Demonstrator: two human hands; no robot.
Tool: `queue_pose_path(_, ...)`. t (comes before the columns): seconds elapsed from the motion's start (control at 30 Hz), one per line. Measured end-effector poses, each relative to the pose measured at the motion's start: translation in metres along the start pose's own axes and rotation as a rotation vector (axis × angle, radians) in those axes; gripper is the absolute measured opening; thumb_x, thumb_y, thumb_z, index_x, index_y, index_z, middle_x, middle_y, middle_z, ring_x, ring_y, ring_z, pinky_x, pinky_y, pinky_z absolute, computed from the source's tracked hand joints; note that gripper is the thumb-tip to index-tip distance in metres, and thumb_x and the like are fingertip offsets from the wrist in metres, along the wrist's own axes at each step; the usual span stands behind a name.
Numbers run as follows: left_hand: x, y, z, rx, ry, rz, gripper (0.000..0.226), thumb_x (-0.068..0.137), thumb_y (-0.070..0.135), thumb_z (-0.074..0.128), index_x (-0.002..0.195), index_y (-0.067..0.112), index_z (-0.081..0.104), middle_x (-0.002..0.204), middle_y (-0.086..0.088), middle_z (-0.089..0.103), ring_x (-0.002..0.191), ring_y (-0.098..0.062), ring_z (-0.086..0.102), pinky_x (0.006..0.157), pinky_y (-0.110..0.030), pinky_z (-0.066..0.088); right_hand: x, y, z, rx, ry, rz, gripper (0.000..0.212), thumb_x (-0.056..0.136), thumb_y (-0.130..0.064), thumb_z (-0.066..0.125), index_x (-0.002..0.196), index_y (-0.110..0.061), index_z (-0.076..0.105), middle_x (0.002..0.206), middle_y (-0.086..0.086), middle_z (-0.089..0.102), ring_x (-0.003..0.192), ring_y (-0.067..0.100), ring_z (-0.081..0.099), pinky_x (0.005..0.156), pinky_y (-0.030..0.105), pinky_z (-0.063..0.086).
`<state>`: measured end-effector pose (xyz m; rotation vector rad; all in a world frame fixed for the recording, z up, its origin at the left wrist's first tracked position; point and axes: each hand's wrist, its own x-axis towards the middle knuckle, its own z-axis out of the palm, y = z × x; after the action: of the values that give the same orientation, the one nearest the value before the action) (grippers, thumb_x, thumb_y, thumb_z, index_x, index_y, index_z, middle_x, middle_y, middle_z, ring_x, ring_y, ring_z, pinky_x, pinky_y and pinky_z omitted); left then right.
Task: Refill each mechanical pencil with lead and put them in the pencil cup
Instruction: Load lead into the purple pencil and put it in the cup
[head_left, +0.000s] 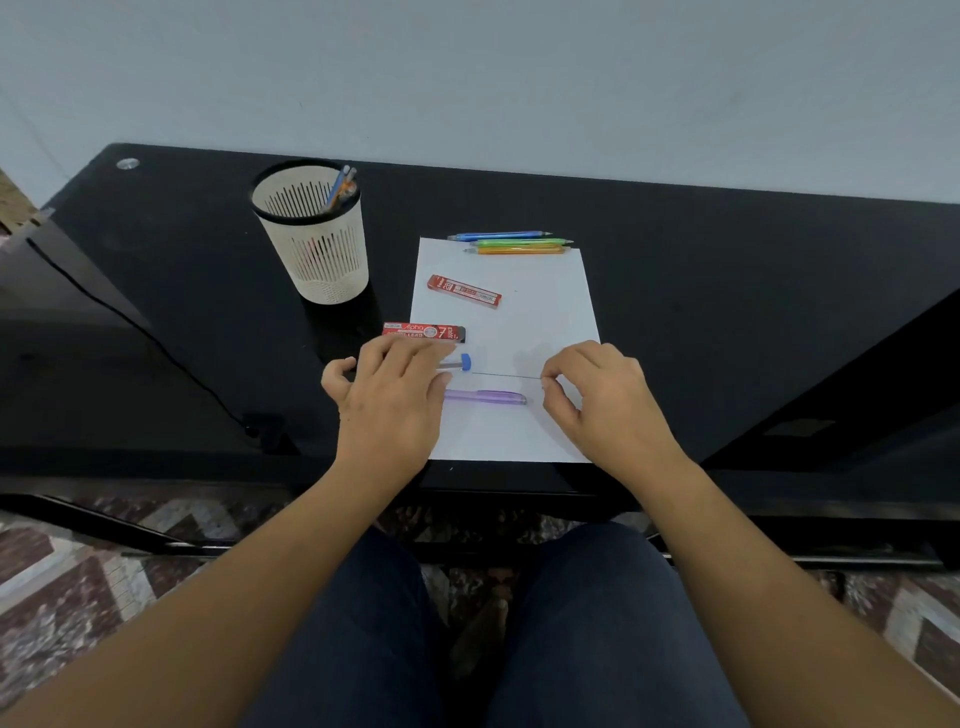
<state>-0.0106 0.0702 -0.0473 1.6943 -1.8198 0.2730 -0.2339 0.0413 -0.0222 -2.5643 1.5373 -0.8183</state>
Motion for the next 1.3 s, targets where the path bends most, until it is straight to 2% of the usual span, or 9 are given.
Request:
queue_pose_path(0.1, -0.001, 0.0, -0.002, -0.026, 0.036, 0.104, 0.018, 0.092, 0.027, 0.059, 0.108, 0.026, 0.069, 0.108, 0.011, 0.065, 0.109, -0.018, 0.055, 0.088, -0.04, 0.024, 0.0, -0.002, 0.001, 0.019, -0.002, -0.018, 0.006, 0.089, -0.018, 0.057, 0.088, -0.02, 0.063, 0.092, -0.007, 0.063, 0.085, 0.015, 0.055, 0.075, 0.033, 0.041)
queue_pose_path(0.33, 0.0, 0.0, -0.004, -0.045, 0.02, 0.176, 0.012, 0.091, 0.029, 0.059, 0.093, 0.027, 0.071, 0.098, 0.013, 0.067, 0.102, -0.017, 0.057, 0.086, -0.036, 0.021, -0.005, -0.006, 0.004, 0.057, -0.007, -0.051, 0.018, 0.091, -0.028, 0.045, 0.091, -0.021, 0.062, 0.093, -0.009, 0.061, 0.085, 0.015, 0.054, 0.073, 0.035, 0.043)
queue_pose_path(0.43, 0.0, 0.0, -0.005, -0.037, 0.029, 0.193, 0.011, 0.092, 0.028, 0.06, 0.092, 0.027, 0.071, 0.097, 0.013, 0.067, 0.102, -0.017, 0.056, 0.086, -0.036, 0.021, -0.006, -0.007, 0.004, 0.041, 0.018, -0.018, 0.014, 0.09, -0.029, 0.05, 0.097, -0.023, 0.062, 0.1, -0.008, 0.061, 0.089, 0.013, 0.053, 0.076, 0.034, 0.043)
queue_pose_path(0.57, 0.0, 0.003, -0.006, 0.003, 0.057, 0.253, 0.008, 0.092, 0.028, 0.063, 0.091, 0.027, 0.071, 0.095, 0.011, 0.067, 0.1, -0.019, 0.058, 0.085, -0.038, 0.024, -0.005, -0.014, 0.006, -0.053, 0.039, -0.013, 0.026, 0.088, -0.037, 0.058, 0.111, -0.025, 0.06, 0.116, -0.001, 0.057, 0.103, 0.017, 0.051, 0.085, 0.036, 0.039)
queue_pose_path(0.73, 0.0, 0.005, -0.006, 0.05, 0.094, 0.341, 0.011, 0.093, 0.03, 0.062, 0.09, 0.027, 0.072, 0.091, 0.008, 0.067, 0.098, -0.021, 0.059, 0.082, -0.04, 0.027, -0.003, -0.023, 0.017, -0.095, 0.085, -0.134, 0.017, 0.087, -0.036, 0.061, 0.096, -0.023, 0.068, 0.108, 0.001, 0.062, 0.096, 0.022, 0.056, 0.08, 0.034, 0.038)
queue_pose_path(0.83, 0.0, 0.004, -0.005, 0.044, 0.095, 0.324, 0.011, 0.092, 0.033, 0.063, 0.089, 0.026, 0.071, 0.092, 0.008, 0.067, 0.099, -0.019, 0.057, 0.083, -0.039, 0.027, -0.004, -0.025, 0.02, -0.083, 0.126, -0.148, 0.019, 0.09, -0.035, 0.058, 0.086, -0.021, 0.069, 0.1, -0.002, 0.064, 0.09, 0.02, 0.057, 0.078, 0.033, 0.038)
queue_pose_path(1.0, 0.001, 0.001, -0.002, -0.001, 0.034, 0.244, 0.013, 0.086, 0.036, 0.067, 0.093, 0.025, 0.071, 0.098, 0.011, 0.068, 0.101, -0.016, 0.054, 0.084, -0.038, 0.025, -0.014, -0.015, 0.018, -0.11, 0.155, -0.054, 0.014, 0.09, -0.026, 0.054, 0.089, -0.02, 0.067, 0.096, -0.005, 0.063, 0.089, 0.02, 0.056, 0.079, 0.033, 0.037)
queue_pose_path(1.17, 0.002, 0.0, -0.001, 0.012, -0.07, 0.165, 0.019, 0.085, 0.039, 0.062, 0.093, 0.028, 0.074, 0.096, 0.013, 0.068, 0.098, -0.016, 0.055, 0.083, -0.037, 0.022, -0.019, -0.013, 0.018, -0.163, 0.25, 0.042, 0.01, 0.09, -0.024, 0.058, 0.089, -0.019, 0.066, 0.092, -0.005, 0.064, 0.086, 0.019, 0.054, 0.081, 0.029, 0.032)
queue_pose_path(1.3, 0.003, 0.001, -0.002, 0.018, -0.076, 0.145, 0.007, 0.086, 0.033, 0.07, 0.09, 0.03, 0.074, 0.092, 0.013, 0.068, 0.09, -0.016, 0.056, 0.081, -0.036, 0.02, -0.023, -0.013, 0.02, -0.191, 0.29, 0.075, 0.005, 0.09, -0.023, 0.062, 0.089, -0.021, 0.066, 0.091, -0.006, 0.064, 0.086, 0.019, 0.053, 0.081, 0.03, 0.032)
